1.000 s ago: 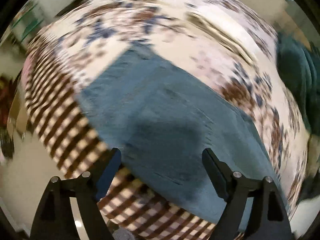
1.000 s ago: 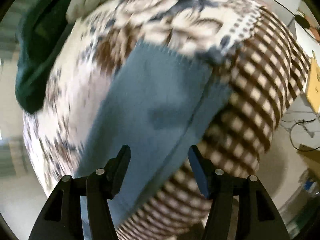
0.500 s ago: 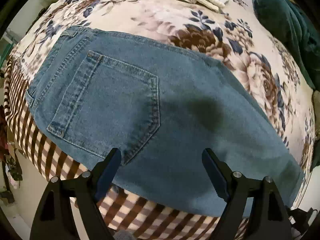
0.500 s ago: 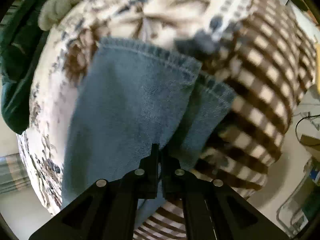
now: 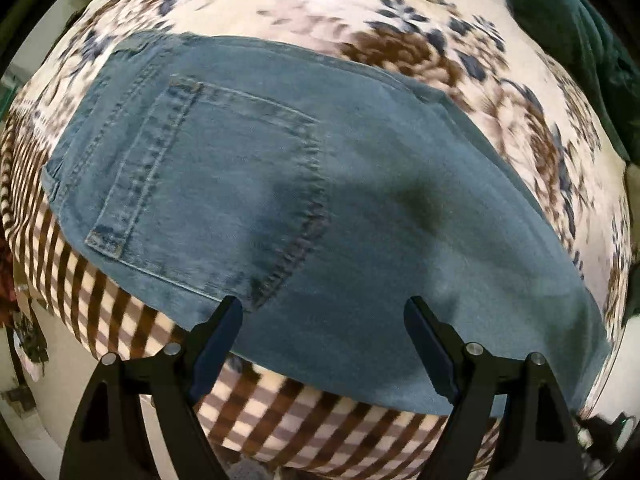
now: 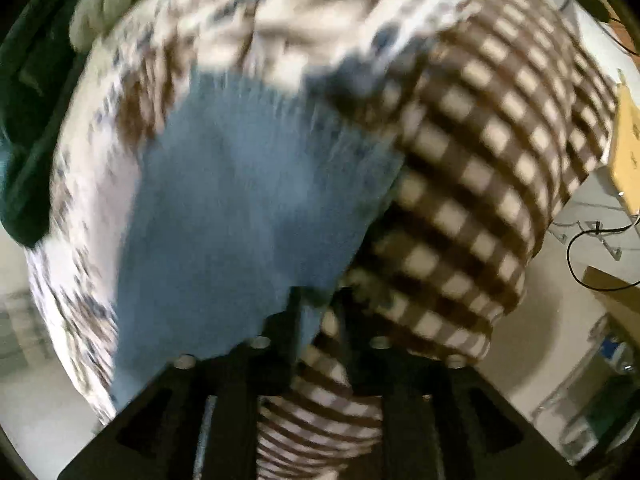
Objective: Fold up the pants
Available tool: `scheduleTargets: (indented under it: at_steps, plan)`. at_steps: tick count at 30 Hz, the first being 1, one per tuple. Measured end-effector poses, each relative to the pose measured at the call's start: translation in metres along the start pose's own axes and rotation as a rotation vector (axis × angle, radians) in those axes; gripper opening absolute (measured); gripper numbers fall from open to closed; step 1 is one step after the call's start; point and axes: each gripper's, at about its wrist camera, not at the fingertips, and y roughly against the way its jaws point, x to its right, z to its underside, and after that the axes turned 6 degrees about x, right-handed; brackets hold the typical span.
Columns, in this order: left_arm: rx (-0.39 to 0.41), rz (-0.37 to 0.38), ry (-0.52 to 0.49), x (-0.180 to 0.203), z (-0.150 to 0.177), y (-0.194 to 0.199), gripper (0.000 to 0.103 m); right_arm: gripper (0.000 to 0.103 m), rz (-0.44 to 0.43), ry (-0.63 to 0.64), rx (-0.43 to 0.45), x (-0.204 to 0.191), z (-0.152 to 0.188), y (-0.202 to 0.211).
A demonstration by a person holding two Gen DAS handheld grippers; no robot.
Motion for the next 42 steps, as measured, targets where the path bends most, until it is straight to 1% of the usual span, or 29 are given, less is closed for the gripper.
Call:
scheduleTargets:
  at_steps: [2, 3, 5, 7, 8, 9, 11, 12, 14, 15, 16, 17, 18, 19, 20, 21, 23, 25, 26, 29, 31, 33, 34, 37, 38, 39, 40, 41, 42]
  plan:
    - [0.001, 0.002, -0.039, 0.013, 0.003, 0.0, 0.082, 0.051, -0.016, -0.06, 0.054, 0.01, -0.01, 0.009]
    - [0.0, 0.008, -0.054, 0.021, 0.005, -0.002, 0.082, 0.055, -0.015, -0.099, 0.075, 0.016, -0.016, 0.011]
    - [-0.008, 0.029, -0.08, 0.039, 0.008, -0.004, 0.082, 0.055, -0.009, -0.161, 0.074, 0.029, -0.028, 0.004]
    - [-0.012, 0.044, -0.101, 0.055, 0.012, -0.006, 0.082, 0.054, -0.042, -0.205, 0.068, 0.039, -0.036, -0.003]
    - [-0.014, 0.047, -0.111, 0.062, 0.014, -0.007, 0.082, 0.036, -0.062, -0.214, 0.083, 0.039, -0.037, -0.006]
    - [-0.016, 0.053, -0.126, 0.073, 0.017, -0.007, 0.082, 0.026, -0.055, -0.205, 0.1, 0.038, -0.038, -0.006]
    - [-0.012, 0.067, -0.156, 0.091, 0.022, -0.004, 0.082, 0.016, -0.049, -0.125, 0.149, 0.029, -0.037, 0.003]
    - [-0.007, 0.07, -0.171, 0.096, 0.022, -0.002, 0.082, 0.015, -0.045, -0.094, 0.17, 0.02, -0.036, 0.004]
    - [0.007, 0.076, -0.211, 0.114, 0.028, 0.002, 0.082, 0.015, -0.038, -0.043, 0.197, 0.017, -0.036, 0.011]
    - [0.011, 0.079, -0.231, 0.122, 0.03, 0.004, 0.082, 0.015, -0.041, -0.026, 0.185, 0.019, -0.037, 0.007]
    - [0.009, 0.086, -0.253, 0.132, 0.034, 0.004, 0.082, 0.016, -0.041, -0.016, 0.161, 0.021, -0.039, 0.001]
    - [0.0, 0.095, -0.271, 0.139, 0.038, 0.003, 0.082, 0.024, -0.044, -0.013, 0.126, 0.026, -0.042, -0.006]
    - [-0.006, 0.1, -0.284, 0.143, 0.04, 0.001, 0.082, 0.034, -0.059, -0.029, 0.094, 0.03, -0.045, -0.013]
    - [-0.009, 0.105, -0.305, 0.15, 0.045, -0.001, 0.082, 0.038, -0.089, -0.043, 0.089, 0.036, -0.046, -0.012]
    - [-0.007, 0.107, -0.341, 0.16, 0.051, -0.006, 0.082, 0.049, -0.136, -0.048, 0.094, 0.045, -0.045, -0.009]
    - [-0.008, 0.104, -0.359, 0.163, 0.057, -0.008, 0.082, 0.053, -0.152, -0.048, 0.092, 0.05, -0.044, -0.006]
    - [-0.023, 0.084, -0.394, 0.171, 0.064, -0.024, 0.082, 0.054, -0.226, -0.046, 0.05, 0.06, -0.036, -0.009]
    - [-0.06, 0.06, -0.399, 0.172, 0.068, -0.039, 0.082, 0.054, -0.261, -0.047, -0.001, 0.062, -0.029, -0.023]
    - [-0.097, 0.047, -0.386, 0.17, 0.07, -0.052, 0.082, 0.054, -0.278, -0.05, -0.002, 0.063, -0.028, -0.029]
    - [-0.107, 0.058, -0.375, 0.166, 0.068, -0.064, 0.082, 0.054, -0.365, -0.044, 0.049, 0.061, -0.03, -0.039]
    - [-0.114, 0.072, -0.361, 0.164, 0.066, -0.066, 0.087, 0.055, -0.457, -0.055, 0.081, 0.057, -0.033, -0.046]
    - [-0.135, 0.114, -0.346, 0.166, 0.062, -0.072, 0.103, 0.055, -0.525, -0.06, 0.087, 0.051, -0.035, -0.052]
    - [-0.145, 0.111, -0.353, 0.168, 0.061, -0.078, 0.103, 0.055, -0.544, -0.057, 0.084, 0.049, -0.037, -0.057]
    - [-0.152, 0.063, -0.374, 0.173, 0.061, -0.087, 0.103, 0.055, -0.604, -0.092, 0.066, 0.041, -0.038, -0.074]
    - [-0.148, 0.048, -0.372, 0.175, 0.061, -0.087, 0.103, 0.053, -0.642, -0.111, 0.078, 0.042, -0.038, -0.075]
    - [-0.144, 0.039, -0.368, 0.177, 0.061, -0.088, 0.103, 0.032, -0.671, -0.114, 0.09, 0.037, -0.038, -0.075]
    - [-0.143, 0.029, -0.364, 0.178, 0.061, -0.089, 0.103, 0.017, -0.691, -0.106, 0.112, 0.035, -0.039, -0.07]
    - [-0.146, 0.024, -0.364, 0.18, 0.061, -0.09, 0.103, 0.009, -0.684, -0.092, 0.146, 0.034, -0.037, -0.064]
    - [-0.151, 0.026, -0.362, 0.181, 0.06, -0.091, 0.103, 0.009, -0.662, -0.081, 0.179, 0.034, -0.036, -0.059]
